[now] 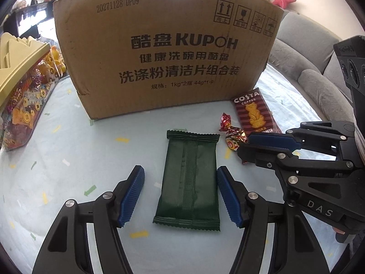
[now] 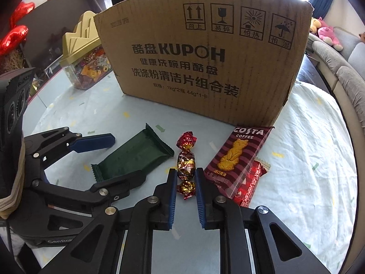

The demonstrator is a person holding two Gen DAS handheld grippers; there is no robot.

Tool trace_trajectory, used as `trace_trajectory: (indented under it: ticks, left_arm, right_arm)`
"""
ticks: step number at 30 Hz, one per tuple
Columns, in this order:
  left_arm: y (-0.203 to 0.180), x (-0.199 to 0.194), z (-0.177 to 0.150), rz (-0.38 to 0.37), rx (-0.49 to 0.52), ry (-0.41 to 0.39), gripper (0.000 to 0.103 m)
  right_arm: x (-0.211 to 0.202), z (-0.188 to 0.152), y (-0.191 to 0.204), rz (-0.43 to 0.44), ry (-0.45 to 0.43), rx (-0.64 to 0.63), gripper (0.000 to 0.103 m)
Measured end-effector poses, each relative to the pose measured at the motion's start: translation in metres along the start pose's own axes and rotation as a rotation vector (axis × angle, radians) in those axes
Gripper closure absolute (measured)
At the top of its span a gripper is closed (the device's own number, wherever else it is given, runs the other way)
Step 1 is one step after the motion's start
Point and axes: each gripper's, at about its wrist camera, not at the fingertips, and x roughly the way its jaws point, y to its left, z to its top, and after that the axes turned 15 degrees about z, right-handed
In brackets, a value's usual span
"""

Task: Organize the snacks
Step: 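Grasp the dark green bar with the left gripper while the right grasps the gold-wrapped candy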

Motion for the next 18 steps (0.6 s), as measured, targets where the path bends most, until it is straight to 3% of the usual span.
trace_trajectory:
  ticks: [2,4,5,12,18]
  left_arm:
    - [-0.002,0.0,0.001,0.023,0.012,-0.004,0.044]
    - [-0.007,-0.002,0.0,0.039,0.038,-0.025,0.058]
    - [-0.008,-0.003,0.001,0.036,0.04,-0.025,0.06]
    - [0.002,-0.005,0.001,0.018,-0.001,-0.006,0.06]
    - [0.023,-0.016,0.001,0.038,-0.066,-0.02,0.06]
  right_arm:
    - [0.001,0.001,-0.001,0.0,-0.004,0.002,0.084]
    - [0.0,0.002,-0.002,0.004,-0.008,0.006,0.084]
    - [0.0,0.002,-0.003,0.01,-0.008,0.009,0.084]
    - [0.004,0.004,-0.007,0.033,-0.011,0.042,0.083]
    - [0.009,0.007,-0.003,0.042,-0.026,0.036,0.075]
